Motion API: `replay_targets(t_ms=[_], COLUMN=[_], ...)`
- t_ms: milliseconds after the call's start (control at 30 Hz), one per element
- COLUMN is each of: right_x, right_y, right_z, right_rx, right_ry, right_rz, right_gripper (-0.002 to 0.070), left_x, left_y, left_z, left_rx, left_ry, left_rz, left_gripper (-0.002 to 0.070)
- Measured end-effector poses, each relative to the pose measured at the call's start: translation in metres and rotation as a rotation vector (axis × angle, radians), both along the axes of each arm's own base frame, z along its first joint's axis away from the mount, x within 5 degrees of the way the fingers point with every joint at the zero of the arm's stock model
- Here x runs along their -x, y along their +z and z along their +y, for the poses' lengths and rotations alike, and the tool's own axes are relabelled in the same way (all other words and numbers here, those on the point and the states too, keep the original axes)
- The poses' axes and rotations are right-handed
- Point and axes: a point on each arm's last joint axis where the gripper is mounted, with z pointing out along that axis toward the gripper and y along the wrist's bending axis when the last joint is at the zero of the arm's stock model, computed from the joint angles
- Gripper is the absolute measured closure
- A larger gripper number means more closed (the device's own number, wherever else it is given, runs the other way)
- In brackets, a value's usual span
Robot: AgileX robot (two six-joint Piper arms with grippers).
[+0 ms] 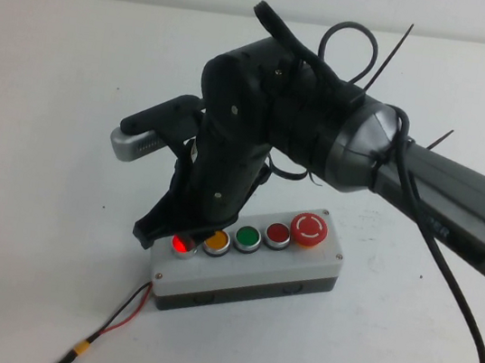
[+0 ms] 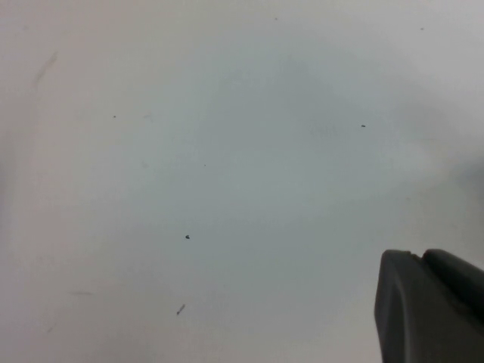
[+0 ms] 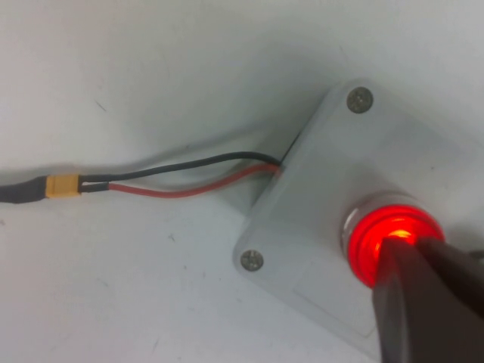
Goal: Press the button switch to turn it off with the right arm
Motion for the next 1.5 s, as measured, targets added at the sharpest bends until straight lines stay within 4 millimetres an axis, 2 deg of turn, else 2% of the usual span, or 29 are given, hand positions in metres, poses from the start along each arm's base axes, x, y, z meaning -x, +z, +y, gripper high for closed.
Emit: replay_targets(t_ms=[200,300,400,567,667,800,967,1200,1367,1500], right_x=[0.001,0.005,0.012,0.032,0.048,0.073,0.112,0.161,0.178,0.179], right_y=[0.005,0.022,0.050,0.111,0.134,0.148,0.144,0.119,0.111,0.104], right_z=[-0.001,-0.008,-0.018,-0.044,-0.064,-0.098,-0.149,-0.204,-0.224,-0.230], right_rx=[-0.008,-0.018,-0.053,-0.135,-0.157,-0.146,-0.134,-0.135,-0.114,-0.069], right_ry=[0.000,0.001,0.002,0.005,0.004,-0.026,-0.109,-0.128,-0.129,-0.130], right_rz=[-0.007,-0.031,-0.079,-0.193,-0.228,-0.250,-0.256,-0.235,-0.221,-0.236], right_gripper=[0.0692,0.0692,0.0692,0.0692,0.0692,0.0692,0.0692,0.0692,0.0692,0.0692], left_x=[0.000,0.000,0.000,0.000,0.000,0.000,0.000,0.000,0.000,0.000], left_y=[0.000,0.000,0.000,0.000,0.000,0.000,0.000,0.000,0.000,0.000], left_z=[0.000,0.000,0.000,0.000,0.000,0.000,0.000,0.000,0.000,0.000], left_rx=[0.000,0.000,0.000,0.000,0.000,0.000,0.000,0.000,0.000,0.000], left_ry=[0.000,0.000,0.000,0.000,0.000,0.000,0.000,0.000,0.000,0.000], left_rz=[0.000,0.000,0.000,0.000,0.000,0.000,0.000,0.000,0.000,0.000], left_gripper=[0.0677,0.0677,0.0677,0.0677,0.0677,0.0677,0.0677,0.0677,0.0677,0.0677])
